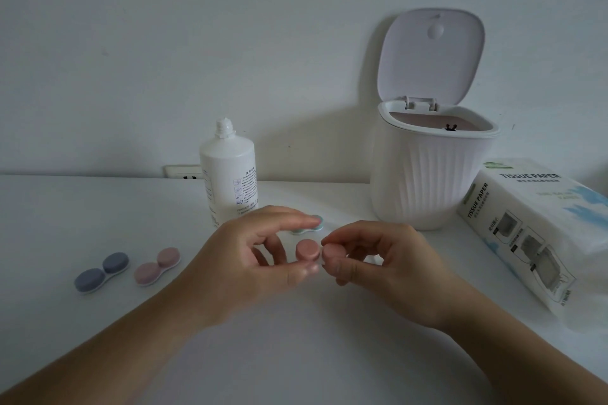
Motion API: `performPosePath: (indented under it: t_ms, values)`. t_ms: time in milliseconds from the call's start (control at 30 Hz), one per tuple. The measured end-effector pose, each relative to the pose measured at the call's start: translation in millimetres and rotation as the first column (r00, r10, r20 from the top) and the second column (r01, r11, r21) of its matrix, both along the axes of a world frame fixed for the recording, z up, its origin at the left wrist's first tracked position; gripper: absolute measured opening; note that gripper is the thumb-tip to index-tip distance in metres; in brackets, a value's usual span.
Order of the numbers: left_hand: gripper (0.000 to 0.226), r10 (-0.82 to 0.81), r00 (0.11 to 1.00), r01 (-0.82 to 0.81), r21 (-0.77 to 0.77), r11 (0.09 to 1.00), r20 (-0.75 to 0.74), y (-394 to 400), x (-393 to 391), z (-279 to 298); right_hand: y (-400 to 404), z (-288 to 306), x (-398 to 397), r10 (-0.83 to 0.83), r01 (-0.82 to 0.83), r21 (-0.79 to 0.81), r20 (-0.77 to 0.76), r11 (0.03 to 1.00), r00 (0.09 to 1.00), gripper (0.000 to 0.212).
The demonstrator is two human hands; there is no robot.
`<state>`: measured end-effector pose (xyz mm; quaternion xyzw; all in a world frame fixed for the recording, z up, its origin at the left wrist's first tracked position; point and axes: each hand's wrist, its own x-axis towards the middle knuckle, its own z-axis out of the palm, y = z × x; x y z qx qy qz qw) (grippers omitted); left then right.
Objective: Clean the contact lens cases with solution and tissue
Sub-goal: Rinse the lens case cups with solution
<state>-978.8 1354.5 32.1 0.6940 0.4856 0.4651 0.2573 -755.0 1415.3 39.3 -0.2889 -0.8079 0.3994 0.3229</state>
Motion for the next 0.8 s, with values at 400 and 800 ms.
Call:
performPosePath:
  t_ms: [400,800]
  values:
    - [0.045,-0.027,0.999,0.025,-0.090,0.996,-0.018,-7.5,4.8,6.5,0.2,-0.9,0.0,0.013,-0.014,-0.007,-0.011,1.000,1.000,0.016]
    - [0.038,-0.005,0.998,0.002,-0.048,0.999,-0.062,-4.3,1.5,5.8,-0.2,0.2,-0.4,0.017,-0.017,-0.013,-0.011,1.000,1.000,0.017]
